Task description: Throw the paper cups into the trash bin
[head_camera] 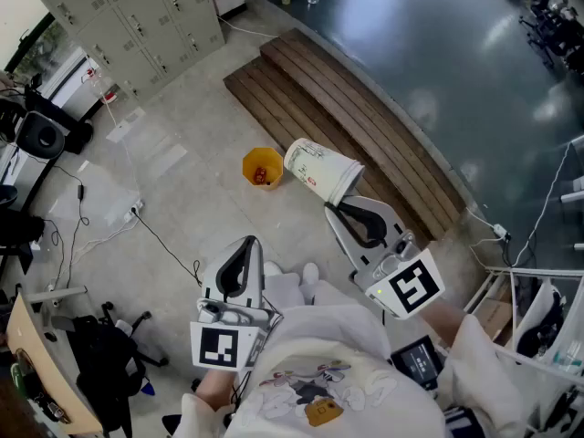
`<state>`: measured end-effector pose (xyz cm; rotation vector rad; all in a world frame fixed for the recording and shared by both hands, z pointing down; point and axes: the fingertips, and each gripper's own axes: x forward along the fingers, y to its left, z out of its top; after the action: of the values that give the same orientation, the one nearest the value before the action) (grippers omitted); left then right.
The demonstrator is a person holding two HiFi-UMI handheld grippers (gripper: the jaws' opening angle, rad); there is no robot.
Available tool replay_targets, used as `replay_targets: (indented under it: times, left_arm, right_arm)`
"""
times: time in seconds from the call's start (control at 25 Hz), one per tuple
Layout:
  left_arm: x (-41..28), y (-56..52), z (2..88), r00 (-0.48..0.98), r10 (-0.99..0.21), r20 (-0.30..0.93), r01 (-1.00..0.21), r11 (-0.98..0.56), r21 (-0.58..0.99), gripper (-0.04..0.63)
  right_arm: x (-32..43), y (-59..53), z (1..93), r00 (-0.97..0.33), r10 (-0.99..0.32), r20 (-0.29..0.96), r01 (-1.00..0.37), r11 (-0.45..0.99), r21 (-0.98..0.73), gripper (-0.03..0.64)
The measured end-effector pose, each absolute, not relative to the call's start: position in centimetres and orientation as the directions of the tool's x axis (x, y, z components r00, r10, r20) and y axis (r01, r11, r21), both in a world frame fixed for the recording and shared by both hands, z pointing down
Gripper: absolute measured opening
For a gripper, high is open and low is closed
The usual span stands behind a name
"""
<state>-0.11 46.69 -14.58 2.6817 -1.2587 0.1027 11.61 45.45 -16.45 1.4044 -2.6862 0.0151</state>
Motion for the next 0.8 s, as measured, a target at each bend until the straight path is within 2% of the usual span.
replay_targets:
  times: [0.52, 0.8]
  left_arm:
    - [0.4, 47.3, -14.2, 0.651, -0.750, 0.117, -0.757, -0.628, 0.182, 0.006]
    - [1.6, 47.5, -14.2, 0.632, -0.765, 0.124, -0.774, -0.612, 0.163, 0.005]
  right_arm:
    - [12.5, 46.8, -14.8, -0.508, -0.857, 0.083, -0.861, 0.507, -0.042, 0.025]
    - [13.5, 46.6, -15.0, -0.538, -0.842, 0.049, -0.842, 0.534, -0.076, 0.025]
